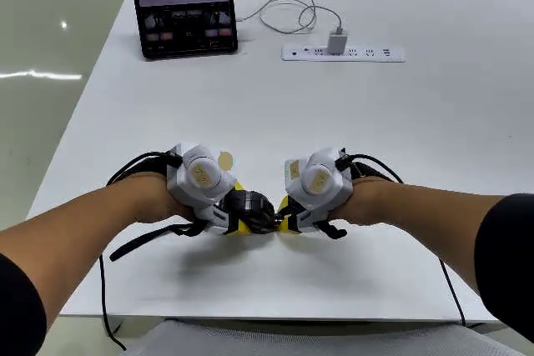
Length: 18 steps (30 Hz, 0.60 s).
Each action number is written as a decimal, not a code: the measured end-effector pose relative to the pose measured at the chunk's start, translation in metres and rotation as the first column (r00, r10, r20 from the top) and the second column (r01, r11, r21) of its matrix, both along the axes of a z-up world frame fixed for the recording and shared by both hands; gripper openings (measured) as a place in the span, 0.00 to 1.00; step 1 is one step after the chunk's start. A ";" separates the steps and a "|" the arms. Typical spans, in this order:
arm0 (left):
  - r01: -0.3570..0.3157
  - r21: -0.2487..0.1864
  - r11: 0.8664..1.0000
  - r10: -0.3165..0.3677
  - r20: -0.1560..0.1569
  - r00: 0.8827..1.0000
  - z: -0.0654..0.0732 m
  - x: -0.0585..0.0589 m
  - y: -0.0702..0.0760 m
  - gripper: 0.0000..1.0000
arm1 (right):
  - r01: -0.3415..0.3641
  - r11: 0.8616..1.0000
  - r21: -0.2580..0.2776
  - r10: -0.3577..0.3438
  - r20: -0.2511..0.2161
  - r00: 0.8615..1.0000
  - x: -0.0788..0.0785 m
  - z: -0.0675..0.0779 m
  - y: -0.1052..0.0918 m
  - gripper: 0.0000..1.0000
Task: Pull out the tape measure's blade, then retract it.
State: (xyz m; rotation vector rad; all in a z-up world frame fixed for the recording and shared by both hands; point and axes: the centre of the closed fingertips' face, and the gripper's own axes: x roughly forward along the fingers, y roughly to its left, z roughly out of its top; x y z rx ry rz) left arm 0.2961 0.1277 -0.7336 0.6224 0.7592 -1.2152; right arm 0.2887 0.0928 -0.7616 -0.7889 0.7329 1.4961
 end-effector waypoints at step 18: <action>-0.019 -0.026 0.999 0.019 -0.012 1.000 0.000 0.001 0.000 0.34 | 0.006 1.000 0.007 -0.006 -0.012 1.000 0.000 0.000 0.005 0.12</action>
